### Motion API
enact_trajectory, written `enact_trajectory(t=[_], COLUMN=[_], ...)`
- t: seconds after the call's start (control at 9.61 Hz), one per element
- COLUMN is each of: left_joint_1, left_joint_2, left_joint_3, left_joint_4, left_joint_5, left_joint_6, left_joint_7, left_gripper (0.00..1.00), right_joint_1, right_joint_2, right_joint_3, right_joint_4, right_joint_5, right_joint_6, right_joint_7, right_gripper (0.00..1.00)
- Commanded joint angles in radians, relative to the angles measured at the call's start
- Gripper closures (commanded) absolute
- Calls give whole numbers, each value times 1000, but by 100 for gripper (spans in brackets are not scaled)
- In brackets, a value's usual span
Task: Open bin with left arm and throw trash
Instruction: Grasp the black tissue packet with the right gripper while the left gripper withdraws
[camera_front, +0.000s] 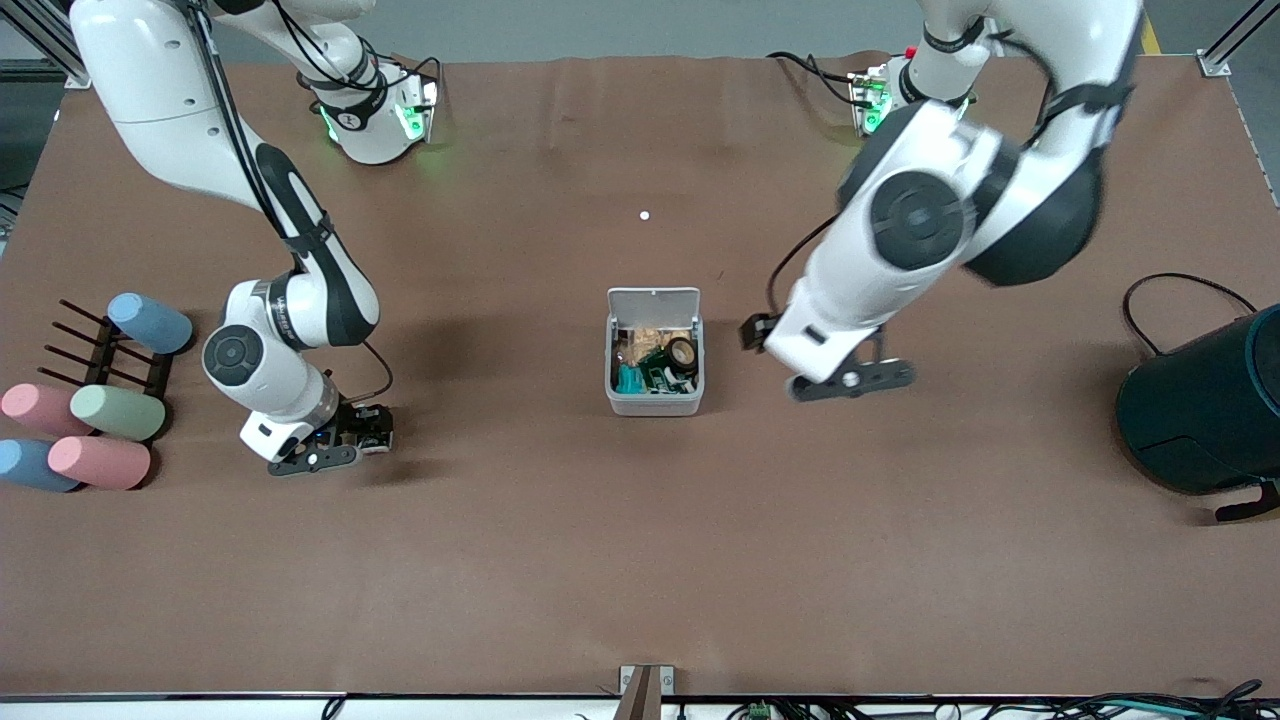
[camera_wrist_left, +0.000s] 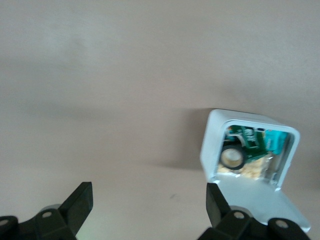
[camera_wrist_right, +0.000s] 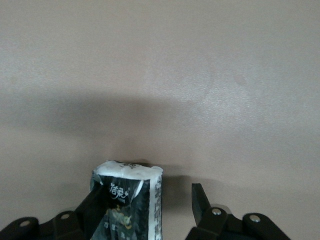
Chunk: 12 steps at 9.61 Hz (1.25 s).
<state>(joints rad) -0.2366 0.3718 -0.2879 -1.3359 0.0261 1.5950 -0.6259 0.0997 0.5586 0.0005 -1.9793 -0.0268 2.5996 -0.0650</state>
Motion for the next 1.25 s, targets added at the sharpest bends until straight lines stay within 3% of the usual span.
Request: enact_trajectory(t=[0.0, 0.31, 0.52, 0.62, 0.83, 1.14], left_joint_1=[153, 288, 248, 179, 171, 175], left_joint_2=[-124, -201, -244, -267, -269, -272], left_joint_3=[-8, -5, 48, 128, 156, 193], left_joint_4=[-34, -39, -37, -35, -34, -31], left_joint_5=[3, -3, 0, 1, -9, -14], left_joint_6=[-100, -167, -201, -201, -201, -202], left_joint_7=[188, 438, 443, 443, 443, 445], left_gripper=[0, 0, 0, 0, 0, 0], right_joint_1=[-3, -3, -2, -3, -5, -9], right_joint_2=[4, 9, 7, 9, -2, -19], right_joint_3=[9, 12, 23, 26, 36, 50], right_joint_4=[-13, -15, -15, -13, 9, 227], right_joint_5=[-10, -5, -2, -2, 4, 128], right_joint_6=[11, 4, -6, -7, -48, -395], right_joint_7=[14, 17, 21, 22, 45, 42], right_gripper=[25, 73, 92, 96, 96, 96])
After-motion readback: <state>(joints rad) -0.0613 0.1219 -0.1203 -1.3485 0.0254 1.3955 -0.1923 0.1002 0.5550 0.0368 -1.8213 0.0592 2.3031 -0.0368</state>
